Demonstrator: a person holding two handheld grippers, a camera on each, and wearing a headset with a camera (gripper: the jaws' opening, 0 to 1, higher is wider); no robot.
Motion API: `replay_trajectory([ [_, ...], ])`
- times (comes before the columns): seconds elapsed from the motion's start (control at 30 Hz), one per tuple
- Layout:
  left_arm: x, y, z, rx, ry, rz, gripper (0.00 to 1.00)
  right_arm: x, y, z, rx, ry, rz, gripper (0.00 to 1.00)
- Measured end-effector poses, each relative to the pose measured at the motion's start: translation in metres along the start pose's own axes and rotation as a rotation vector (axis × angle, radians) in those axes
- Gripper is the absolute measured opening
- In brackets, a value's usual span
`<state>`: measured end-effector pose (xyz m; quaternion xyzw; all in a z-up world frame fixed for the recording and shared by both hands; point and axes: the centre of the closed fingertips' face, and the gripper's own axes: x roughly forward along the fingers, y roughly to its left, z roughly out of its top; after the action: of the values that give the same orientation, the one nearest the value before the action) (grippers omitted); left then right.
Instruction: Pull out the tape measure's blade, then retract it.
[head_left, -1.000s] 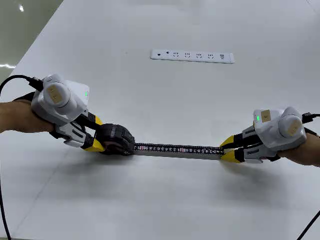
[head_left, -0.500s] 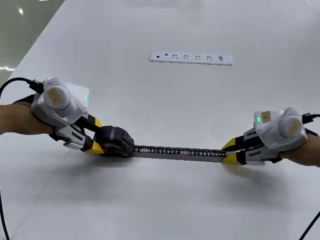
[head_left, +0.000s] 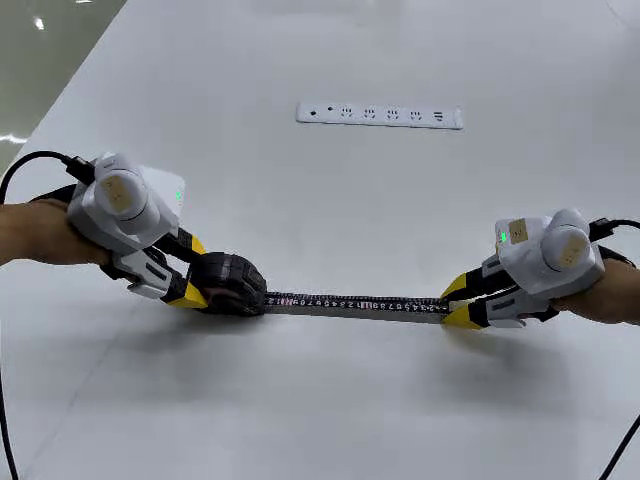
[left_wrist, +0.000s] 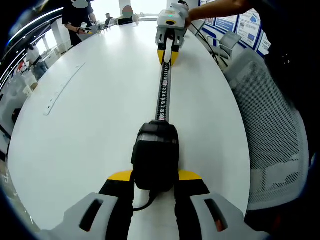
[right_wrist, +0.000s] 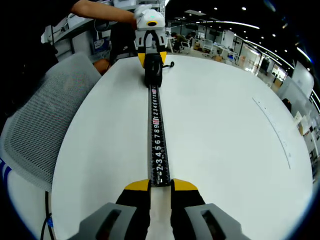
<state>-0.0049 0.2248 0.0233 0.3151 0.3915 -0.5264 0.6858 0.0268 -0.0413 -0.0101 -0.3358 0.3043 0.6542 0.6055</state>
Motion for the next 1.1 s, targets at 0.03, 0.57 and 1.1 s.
replay_trajectory([
  [0.03,0.000,0.000,0.000,0.000,0.001,0.000,0.25,0.000,0.000,0.000,0.000,0.002,0.000,0.12],
  [0.57,0.000,0.001,0.001,0.028,0.016,0.014,0.26,-0.002,0.001,-0.001,-0.009,0.031,0.004,0.13],
  [1.1,-0.009,-0.003,0.001,-0.064,-0.011,0.023,0.44,-0.012,0.001,-0.006,0.053,0.014,-0.041,0.29],
])
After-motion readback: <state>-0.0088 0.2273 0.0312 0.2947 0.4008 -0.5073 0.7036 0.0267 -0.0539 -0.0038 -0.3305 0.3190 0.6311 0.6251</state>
